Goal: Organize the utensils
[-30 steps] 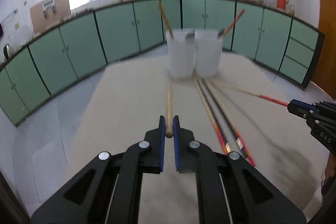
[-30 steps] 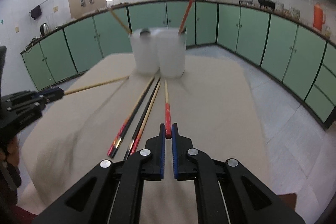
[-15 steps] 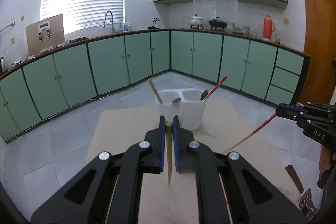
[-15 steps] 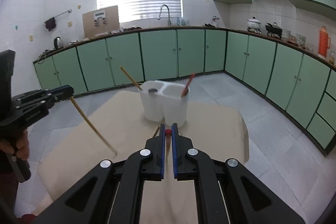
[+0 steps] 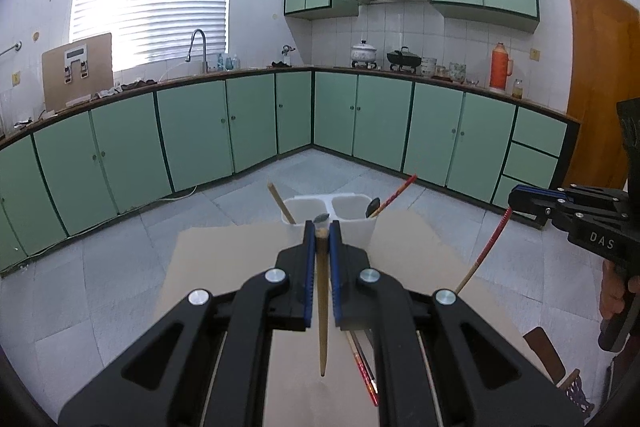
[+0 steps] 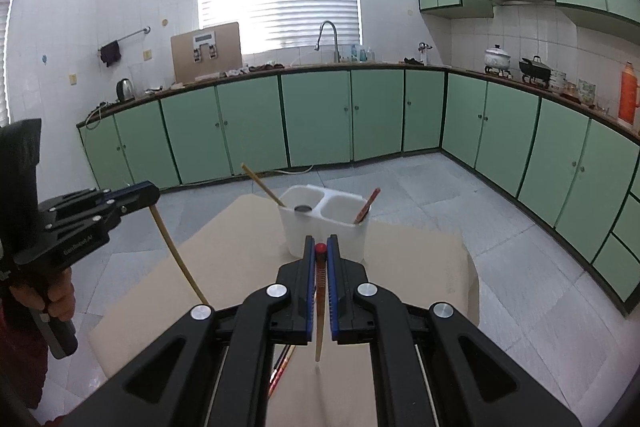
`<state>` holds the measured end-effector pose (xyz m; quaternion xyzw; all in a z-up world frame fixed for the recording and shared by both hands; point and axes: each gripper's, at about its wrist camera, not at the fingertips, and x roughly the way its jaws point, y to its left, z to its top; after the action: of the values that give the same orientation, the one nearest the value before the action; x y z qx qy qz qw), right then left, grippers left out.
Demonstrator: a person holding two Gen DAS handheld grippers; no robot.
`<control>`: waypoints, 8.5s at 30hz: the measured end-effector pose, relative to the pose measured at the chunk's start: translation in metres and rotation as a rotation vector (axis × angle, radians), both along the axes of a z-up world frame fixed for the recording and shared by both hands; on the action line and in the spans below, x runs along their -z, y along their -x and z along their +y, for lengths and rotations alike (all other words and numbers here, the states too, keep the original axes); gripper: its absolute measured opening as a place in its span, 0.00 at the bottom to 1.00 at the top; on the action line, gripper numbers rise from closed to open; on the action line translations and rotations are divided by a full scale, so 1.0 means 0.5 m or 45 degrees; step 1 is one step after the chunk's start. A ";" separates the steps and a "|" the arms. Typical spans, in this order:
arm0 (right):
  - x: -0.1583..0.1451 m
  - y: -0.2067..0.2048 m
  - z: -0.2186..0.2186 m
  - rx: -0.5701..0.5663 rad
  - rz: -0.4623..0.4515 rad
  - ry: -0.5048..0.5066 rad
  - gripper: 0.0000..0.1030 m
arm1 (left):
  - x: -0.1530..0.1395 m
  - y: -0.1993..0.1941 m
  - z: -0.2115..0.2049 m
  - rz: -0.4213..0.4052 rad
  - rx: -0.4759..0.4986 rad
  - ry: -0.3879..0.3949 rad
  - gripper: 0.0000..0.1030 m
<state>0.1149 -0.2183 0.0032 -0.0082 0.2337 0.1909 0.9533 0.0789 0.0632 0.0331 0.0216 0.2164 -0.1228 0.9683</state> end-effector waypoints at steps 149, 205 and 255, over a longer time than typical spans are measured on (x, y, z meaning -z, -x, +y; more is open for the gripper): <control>0.439 0.072 0.041 0.178 0.458 0.045 0.05 | 0.428 -0.010 -0.083 0.484 0.045 -0.232 0.87; 0.444 0.005 0.034 0.225 0.477 0.059 0.24 | 0.435 -0.070 0.083 0.572 -0.224 -0.100 0.17; 0.436 -0.019 0.031 0.222 0.473 0.080 0.06 | 0.431 -0.076 0.062 0.559 -0.216 -0.173 0.05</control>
<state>0.1243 -0.2028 -0.2146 0.0179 0.4113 0.0987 0.9060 0.1170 0.0944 -0.1825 0.0414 0.4305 -0.0280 0.9012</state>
